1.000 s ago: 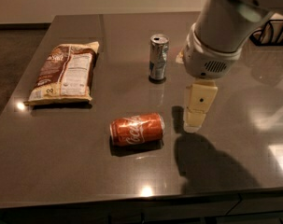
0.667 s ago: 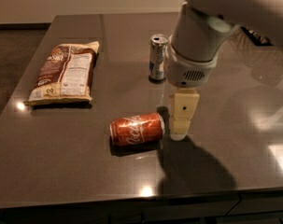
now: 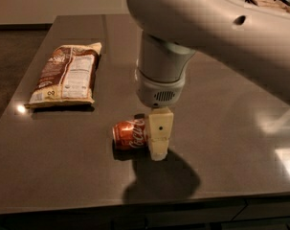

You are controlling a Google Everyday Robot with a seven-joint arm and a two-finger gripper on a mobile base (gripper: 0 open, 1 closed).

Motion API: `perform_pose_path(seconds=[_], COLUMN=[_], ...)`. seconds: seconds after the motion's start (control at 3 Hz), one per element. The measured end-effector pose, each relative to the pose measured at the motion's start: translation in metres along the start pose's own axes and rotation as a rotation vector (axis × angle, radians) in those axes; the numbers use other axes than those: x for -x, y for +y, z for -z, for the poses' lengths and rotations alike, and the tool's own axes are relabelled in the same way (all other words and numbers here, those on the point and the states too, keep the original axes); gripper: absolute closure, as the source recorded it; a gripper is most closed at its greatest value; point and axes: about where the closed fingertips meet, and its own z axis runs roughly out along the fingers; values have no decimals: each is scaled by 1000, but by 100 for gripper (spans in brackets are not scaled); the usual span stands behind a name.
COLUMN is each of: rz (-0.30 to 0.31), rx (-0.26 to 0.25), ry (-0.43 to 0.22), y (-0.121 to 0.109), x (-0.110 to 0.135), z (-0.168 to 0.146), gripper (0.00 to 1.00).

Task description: Place coke can upright

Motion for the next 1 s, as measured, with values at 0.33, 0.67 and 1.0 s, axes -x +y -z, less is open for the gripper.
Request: perform_pose_path(seconds=[0.33,0.67,1.0], rz=[38,57,53], rx=[34,61,75], ry=[-8,-15,-21], y=[3,5,7], x=[21,36,44], z=[-13,-22,-30], gripper=[0,0,0])
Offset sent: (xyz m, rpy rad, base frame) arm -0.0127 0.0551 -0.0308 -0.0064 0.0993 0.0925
